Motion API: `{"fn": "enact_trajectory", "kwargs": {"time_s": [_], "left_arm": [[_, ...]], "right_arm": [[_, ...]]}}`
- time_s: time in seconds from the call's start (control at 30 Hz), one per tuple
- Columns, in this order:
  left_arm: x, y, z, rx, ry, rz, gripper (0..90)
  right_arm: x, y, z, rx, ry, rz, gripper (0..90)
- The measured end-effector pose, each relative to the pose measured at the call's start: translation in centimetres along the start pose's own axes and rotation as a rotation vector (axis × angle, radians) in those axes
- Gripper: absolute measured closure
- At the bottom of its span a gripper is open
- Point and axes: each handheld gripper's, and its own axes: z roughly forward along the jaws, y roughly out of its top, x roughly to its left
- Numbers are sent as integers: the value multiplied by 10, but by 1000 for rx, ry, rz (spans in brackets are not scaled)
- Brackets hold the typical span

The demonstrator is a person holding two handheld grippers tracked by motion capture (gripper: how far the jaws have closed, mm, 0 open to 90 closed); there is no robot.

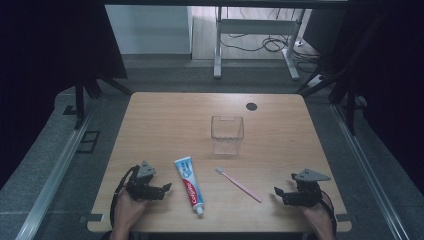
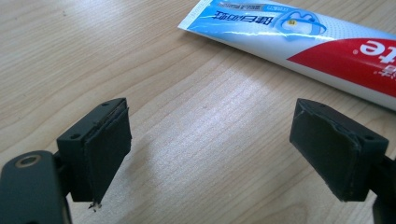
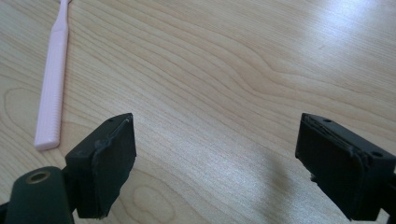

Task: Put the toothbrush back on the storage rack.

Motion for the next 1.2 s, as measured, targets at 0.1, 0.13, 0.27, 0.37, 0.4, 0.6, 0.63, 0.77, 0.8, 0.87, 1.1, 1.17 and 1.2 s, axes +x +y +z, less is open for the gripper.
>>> {"fn": "enact_trajectory", "kwargs": {"time_s": [0.1, 0.13, 0.27, 0.37, 0.4, 0.6, 0.63, 0.77, 0.8, 0.87, 1.1, 1.17, 1.2], "left_arm": [[-2, 1, -1, -10, -1, 10, 128], [-2, 1, -1, -14, 0, 14, 128], [-2, 1, 0, -10, 0, 9, 127], [-2, 1, 0, -9, 1, 6, 127], [-2, 0, 0, -11, 1, 7, 127], [-3, 0, 2, 14, -3, 27, 127], [-3, 0, 2, 16, -4, 36, 127], [-6, 1, 0, 4, 9, 63, 127], [-6, 1, -1, -5, 8, 57, 127], [-6, 1, -3, -12, 13, 47, 128], [-3, -1, -5, -24, 24, 22, 129], [-2, -1, -5, -20, 24, 21, 129], [-2, -1, -5, -18, 23, 20, 129]], "right_arm": [[0, 0, 0, 0, 4, -4, 121], [1, 0, 0, 1, 3, -8, 119], [3, 0, 3, 23, 10, -25, 102], [3, 0, 3, 24, 12, -27, 101], [4, 0, 3, 24, 16, -30, 94], [7, 1, 5, 53, 25, -44, 86], [8, 2, 5, 54, 27, -45, 86], [10, 4, 4, 60, 37, -46, 86], [10, 4, 4, 60, 37, -46, 86], [11, 5, 1, 73, 40, -50, 85], [8, 7, -3, 85, 67, -1, 87], [9, 8, -3, 97, 76, 9, 92], [9, 8, -2, 107, 83, 14, 95]]}}
